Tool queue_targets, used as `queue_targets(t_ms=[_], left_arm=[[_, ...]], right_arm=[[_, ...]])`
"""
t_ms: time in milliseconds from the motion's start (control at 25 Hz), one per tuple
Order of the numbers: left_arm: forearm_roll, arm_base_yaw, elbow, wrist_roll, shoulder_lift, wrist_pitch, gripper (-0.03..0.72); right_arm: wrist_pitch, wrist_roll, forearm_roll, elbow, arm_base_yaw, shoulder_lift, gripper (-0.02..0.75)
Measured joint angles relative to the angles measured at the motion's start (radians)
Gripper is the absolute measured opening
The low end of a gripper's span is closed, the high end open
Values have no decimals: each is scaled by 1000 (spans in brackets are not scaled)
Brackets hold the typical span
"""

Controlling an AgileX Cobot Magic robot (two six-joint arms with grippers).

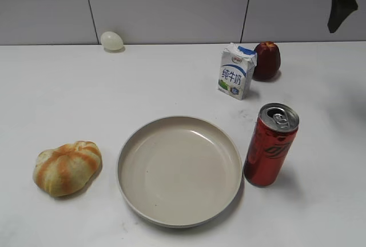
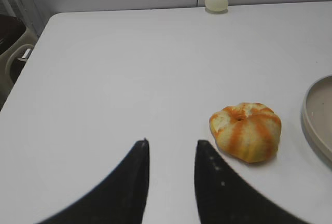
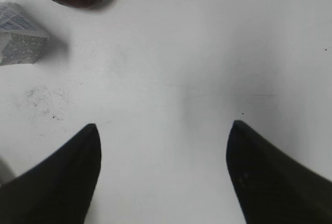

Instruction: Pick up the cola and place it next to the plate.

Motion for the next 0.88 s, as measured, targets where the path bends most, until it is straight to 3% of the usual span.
queue_targets(t_ms=[200, 680, 880], left_arm=[[0, 0, 0, 0, 0, 0, 236], [0, 0, 0, 0, 0, 0, 236], [0, 0, 0, 0, 0, 0, 236]], right_arm=[[-1, -23, 53, 120, -1, -134, 573], [2, -79, 75, 683, -1, -671, 566], [-63, -79, 75, 873, -1, -861, 559]])
